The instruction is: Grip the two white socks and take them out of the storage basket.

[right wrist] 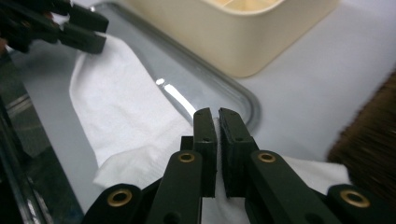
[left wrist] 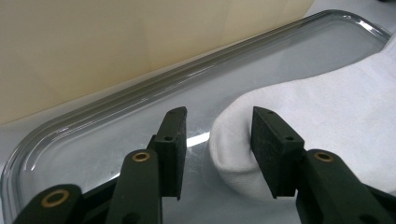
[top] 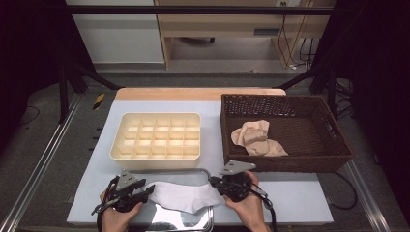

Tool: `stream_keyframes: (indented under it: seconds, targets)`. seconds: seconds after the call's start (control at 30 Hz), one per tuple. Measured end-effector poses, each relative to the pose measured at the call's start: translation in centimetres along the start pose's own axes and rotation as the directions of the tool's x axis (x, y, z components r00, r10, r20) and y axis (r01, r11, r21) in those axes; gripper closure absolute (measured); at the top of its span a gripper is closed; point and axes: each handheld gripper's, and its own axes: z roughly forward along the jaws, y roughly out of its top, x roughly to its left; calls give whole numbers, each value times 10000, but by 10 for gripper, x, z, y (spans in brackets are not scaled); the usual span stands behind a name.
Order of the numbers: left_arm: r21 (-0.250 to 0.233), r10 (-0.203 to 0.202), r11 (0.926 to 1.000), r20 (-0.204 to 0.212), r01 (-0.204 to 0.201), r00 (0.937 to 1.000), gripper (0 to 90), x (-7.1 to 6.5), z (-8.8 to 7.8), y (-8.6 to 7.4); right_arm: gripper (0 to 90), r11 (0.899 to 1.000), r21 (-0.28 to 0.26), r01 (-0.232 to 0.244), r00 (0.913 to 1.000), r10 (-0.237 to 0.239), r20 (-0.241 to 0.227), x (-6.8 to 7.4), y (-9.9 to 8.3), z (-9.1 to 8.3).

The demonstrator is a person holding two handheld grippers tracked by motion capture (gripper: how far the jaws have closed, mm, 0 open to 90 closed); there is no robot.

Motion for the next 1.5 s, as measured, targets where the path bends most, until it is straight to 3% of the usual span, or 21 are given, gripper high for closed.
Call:
stream_keyframes:
  seconds: [0.17,0.27,0.37,0.47,0.63,0.93,1.17,1.27,1.37,1.5]
  targets:
    - [19,41,10000,18,-41,10000,555,1,-1,-1,856,9965,823,131,9985,-175,528,0,2,31]
    - [59,44,10000,7,-44,10000,554,1,0,-1,800,9969,788,-26,9980,-24,628,-3,0,35]
    - [87,50,9999,-9,-50,10000,550,1,0,-1,732,9996,217,-193,9973,177,720,-5,0,25]
    - [80,14,10000,-1,-14,10000,543,1,1,-1,719,9963,-770,-386,9970,436,635,-8,-1,3]
    - [-132,-116,9998,-11,116,9999,512,2,-3,0,709,9892,-1374,-509,9942,633,871,-15,-16,-19]
    - [-420,-498,9978,136,504,9987,391,7,-10,4,665,9907,-1105,-797,9950,857,510,-14,-57,-38]
    - [-662,-663,9956,49,664,9978,322,8,-11,3,634,9963,-585,-625,9970,650,422,-12,-73,-35]
    - [-611,-371,9975,-61,367,9993,346,5,-9,2,656,9981,-348,-508,9975,524,475,-12,-75,-28]
    - [-622,112,9980,11,-111,9999,355,3,-6,2,743,9994,-250,-229,9971,246,718,-11,-74,-25]
    - [-740,188,9971,253,-169,9995,361,4,-4,2,873,9997,-193,-167,9966,182,805,-12,-73,-26]
